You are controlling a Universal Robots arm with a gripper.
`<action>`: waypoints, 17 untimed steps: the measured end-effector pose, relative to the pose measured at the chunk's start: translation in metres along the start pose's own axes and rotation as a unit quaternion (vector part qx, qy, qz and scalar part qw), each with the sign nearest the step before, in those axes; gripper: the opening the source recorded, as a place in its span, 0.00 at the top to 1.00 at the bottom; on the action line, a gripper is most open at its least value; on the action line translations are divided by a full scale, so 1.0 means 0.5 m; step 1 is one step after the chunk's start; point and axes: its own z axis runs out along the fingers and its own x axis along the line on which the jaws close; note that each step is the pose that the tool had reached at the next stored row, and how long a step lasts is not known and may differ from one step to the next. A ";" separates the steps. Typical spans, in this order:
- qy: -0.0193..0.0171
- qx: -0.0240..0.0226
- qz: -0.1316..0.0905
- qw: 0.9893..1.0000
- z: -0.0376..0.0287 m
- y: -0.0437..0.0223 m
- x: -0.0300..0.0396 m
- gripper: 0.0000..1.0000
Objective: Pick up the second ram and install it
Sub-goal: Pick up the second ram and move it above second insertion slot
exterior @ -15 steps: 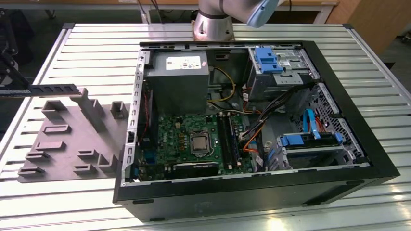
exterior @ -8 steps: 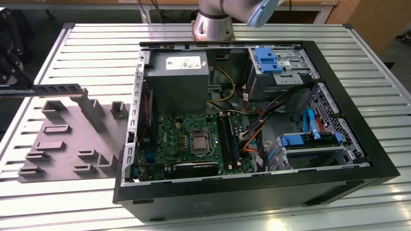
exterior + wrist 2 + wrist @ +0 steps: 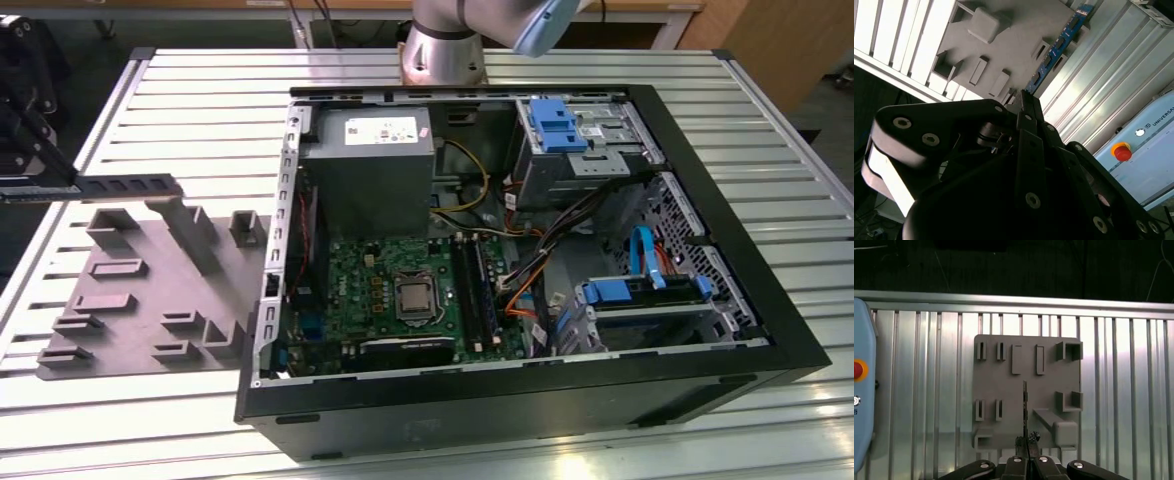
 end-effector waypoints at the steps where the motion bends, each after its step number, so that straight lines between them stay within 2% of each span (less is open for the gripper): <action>1: 0.000 0.000 0.000 1.000 0.000 -0.002 0.000 0.89; 17: 0.000 0.000 0.000 1.000 -0.002 -0.035 0.000 0.89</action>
